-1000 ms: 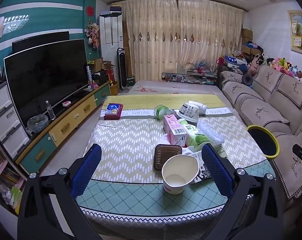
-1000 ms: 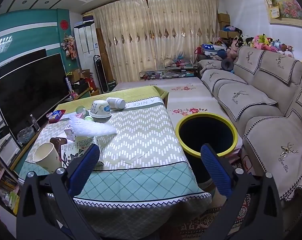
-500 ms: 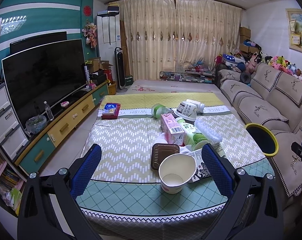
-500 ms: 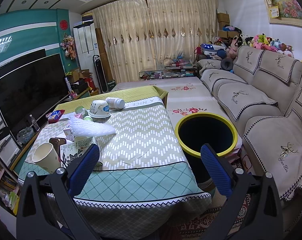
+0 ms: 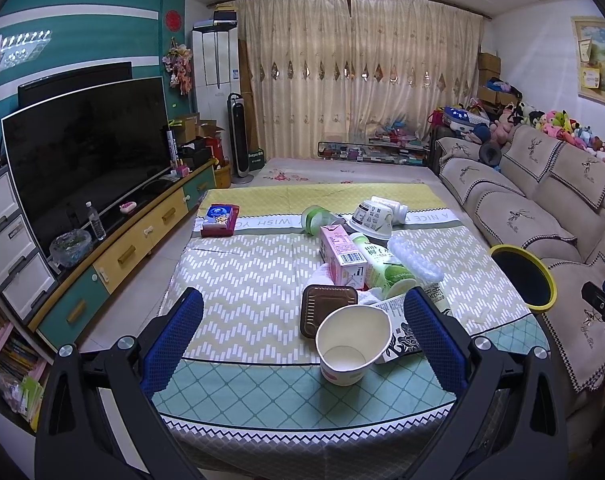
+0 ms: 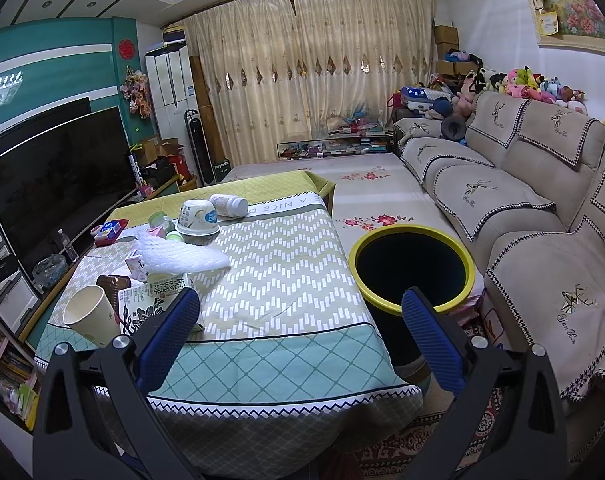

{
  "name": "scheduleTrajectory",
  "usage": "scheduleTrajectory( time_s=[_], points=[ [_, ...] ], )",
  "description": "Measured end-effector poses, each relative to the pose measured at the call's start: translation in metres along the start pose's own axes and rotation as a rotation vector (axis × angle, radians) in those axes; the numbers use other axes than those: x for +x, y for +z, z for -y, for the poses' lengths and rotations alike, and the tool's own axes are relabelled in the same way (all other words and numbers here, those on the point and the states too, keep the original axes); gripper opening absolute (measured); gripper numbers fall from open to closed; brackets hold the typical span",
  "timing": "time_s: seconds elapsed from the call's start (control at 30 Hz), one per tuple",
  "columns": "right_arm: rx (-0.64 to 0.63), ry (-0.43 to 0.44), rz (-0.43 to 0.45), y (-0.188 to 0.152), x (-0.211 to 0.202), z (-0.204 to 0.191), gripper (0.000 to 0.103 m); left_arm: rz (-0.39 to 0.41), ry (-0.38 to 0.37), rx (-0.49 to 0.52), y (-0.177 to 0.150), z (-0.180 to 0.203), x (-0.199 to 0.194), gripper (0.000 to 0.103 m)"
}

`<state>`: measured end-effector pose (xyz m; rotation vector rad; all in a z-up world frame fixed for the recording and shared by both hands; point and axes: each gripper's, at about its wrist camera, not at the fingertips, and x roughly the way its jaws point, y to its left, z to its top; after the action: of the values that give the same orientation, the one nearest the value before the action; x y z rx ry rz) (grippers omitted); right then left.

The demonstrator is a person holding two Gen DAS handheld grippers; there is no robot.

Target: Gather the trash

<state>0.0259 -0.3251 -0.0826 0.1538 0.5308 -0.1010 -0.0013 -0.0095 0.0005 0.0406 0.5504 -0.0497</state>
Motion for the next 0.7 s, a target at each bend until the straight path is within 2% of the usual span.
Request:
scheduleTrajectory(
  time_s=[0.7],
  points=[
    [0.003, 0.0, -0.007, -0.004, 0.0043, 0.0042, 0.097, -0.008, -0.005, 0.004, -0.0016, 0.0039, 0.0011, 0.099]
  ],
)
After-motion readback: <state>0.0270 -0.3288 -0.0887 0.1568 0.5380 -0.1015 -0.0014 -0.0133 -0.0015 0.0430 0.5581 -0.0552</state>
